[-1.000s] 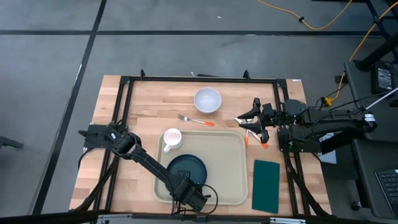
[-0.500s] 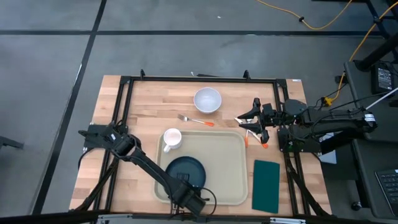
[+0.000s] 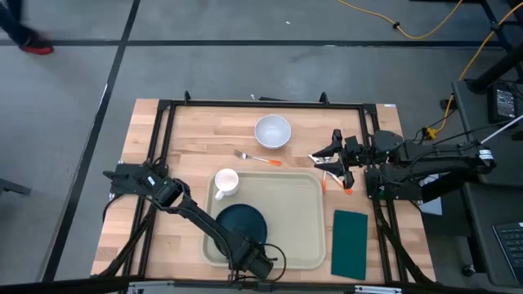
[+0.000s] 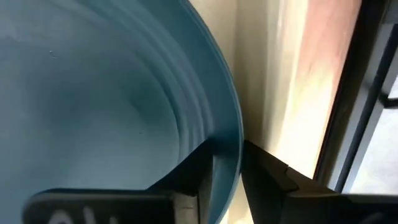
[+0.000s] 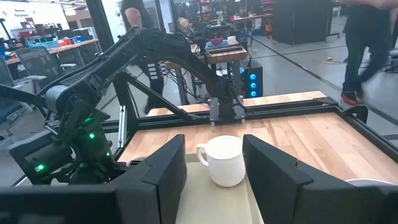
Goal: Set up tray
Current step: Put the black plate on the brown serving tray below the white mug, then put the white bowl on top of the black plate on the serving tray
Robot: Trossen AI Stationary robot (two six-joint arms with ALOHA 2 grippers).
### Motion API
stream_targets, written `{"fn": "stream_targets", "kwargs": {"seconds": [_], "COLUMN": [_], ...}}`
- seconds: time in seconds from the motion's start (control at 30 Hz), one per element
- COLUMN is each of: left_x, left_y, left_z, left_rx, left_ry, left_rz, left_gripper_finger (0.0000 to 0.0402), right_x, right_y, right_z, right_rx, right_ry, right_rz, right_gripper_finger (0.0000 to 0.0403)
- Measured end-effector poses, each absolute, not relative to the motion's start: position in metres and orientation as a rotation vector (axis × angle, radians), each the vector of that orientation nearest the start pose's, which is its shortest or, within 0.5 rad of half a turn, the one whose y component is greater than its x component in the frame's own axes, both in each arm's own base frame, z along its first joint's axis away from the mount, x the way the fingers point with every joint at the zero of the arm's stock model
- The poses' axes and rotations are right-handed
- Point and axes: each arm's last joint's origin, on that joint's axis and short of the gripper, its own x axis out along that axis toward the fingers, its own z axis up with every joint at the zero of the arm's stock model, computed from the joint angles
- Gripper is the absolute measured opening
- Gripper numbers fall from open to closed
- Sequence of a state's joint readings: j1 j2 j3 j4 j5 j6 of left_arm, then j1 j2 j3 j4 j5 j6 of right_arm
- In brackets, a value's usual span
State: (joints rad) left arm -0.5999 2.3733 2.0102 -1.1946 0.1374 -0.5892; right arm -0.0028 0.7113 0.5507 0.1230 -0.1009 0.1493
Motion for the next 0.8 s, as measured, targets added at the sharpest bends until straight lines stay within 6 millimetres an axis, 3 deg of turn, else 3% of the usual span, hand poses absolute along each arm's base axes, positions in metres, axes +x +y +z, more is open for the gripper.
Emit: {"fn": "stream_targets", "kwargs": {"seconds": [0.53, 0.8], "left_x": [0.383, 0.381], "left_y": [-0.263, -0.255], "left_z": [0.184, 0.219], "left_rx": [-0.081, -0.056], "left_ry": [1.631, 1.669], "left_rz": [-0.144, -0.129], "left_gripper_finger": [0.0125, 0.0151], "right_x": [0.168, 0.168], "right_y": [0.002, 0.002], "right_z": [0.288, 0.287], "right_rx": [0.152, 0.15], "right_ry": [0.088, 0.097], "right_rz": [0.09, 0.09], "right_gripper_finger": [0.0169, 0.0169]}}
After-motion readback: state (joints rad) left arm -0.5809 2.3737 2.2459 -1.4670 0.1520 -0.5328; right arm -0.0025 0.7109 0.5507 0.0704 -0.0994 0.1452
